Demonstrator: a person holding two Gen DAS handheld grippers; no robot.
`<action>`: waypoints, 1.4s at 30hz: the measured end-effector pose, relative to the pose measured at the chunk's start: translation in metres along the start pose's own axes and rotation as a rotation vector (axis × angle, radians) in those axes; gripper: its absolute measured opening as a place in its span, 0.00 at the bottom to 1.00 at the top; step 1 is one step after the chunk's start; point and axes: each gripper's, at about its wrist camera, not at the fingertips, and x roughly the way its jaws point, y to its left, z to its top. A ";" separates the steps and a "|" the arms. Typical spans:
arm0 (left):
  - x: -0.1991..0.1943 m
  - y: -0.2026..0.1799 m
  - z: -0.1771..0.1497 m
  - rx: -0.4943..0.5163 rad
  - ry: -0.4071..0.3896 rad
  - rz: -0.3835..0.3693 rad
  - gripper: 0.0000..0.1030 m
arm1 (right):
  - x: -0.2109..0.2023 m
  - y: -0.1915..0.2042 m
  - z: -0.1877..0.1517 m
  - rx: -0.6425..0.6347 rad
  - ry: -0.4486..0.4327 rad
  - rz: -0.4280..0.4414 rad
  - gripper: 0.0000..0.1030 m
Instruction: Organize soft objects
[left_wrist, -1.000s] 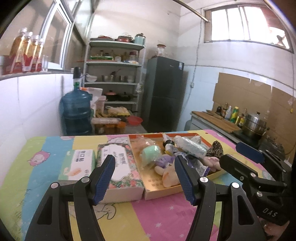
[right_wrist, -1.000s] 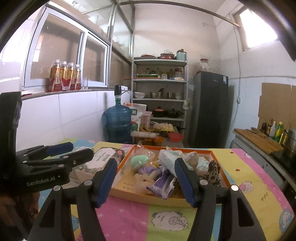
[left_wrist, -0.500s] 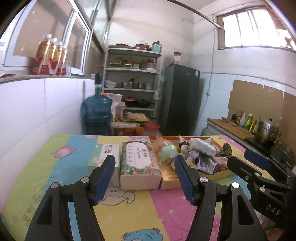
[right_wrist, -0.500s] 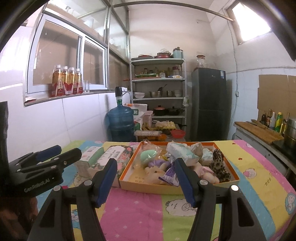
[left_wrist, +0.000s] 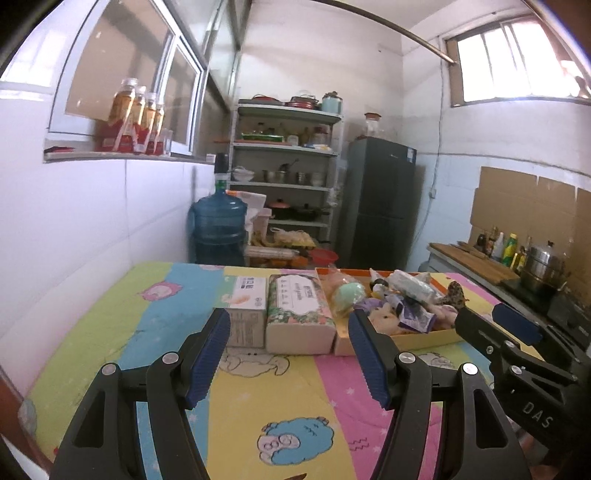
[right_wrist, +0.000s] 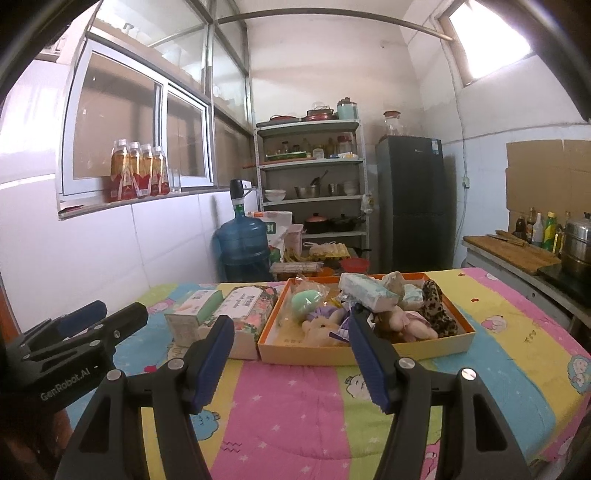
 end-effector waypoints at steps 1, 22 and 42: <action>-0.004 0.000 -0.001 -0.004 0.002 -0.001 0.66 | -0.003 0.002 0.000 -0.003 -0.003 0.001 0.62; -0.078 0.006 -0.022 0.026 -0.018 0.048 0.66 | -0.071 0.022 -0.023 -0.018 -0.050 -0.022 0.62; -0.096 -0.009 -0.026 0.064 -0.016 0.014 0.66 | -0.097 0.019 -0.023 -0.027 -0.075 -0.053 0.62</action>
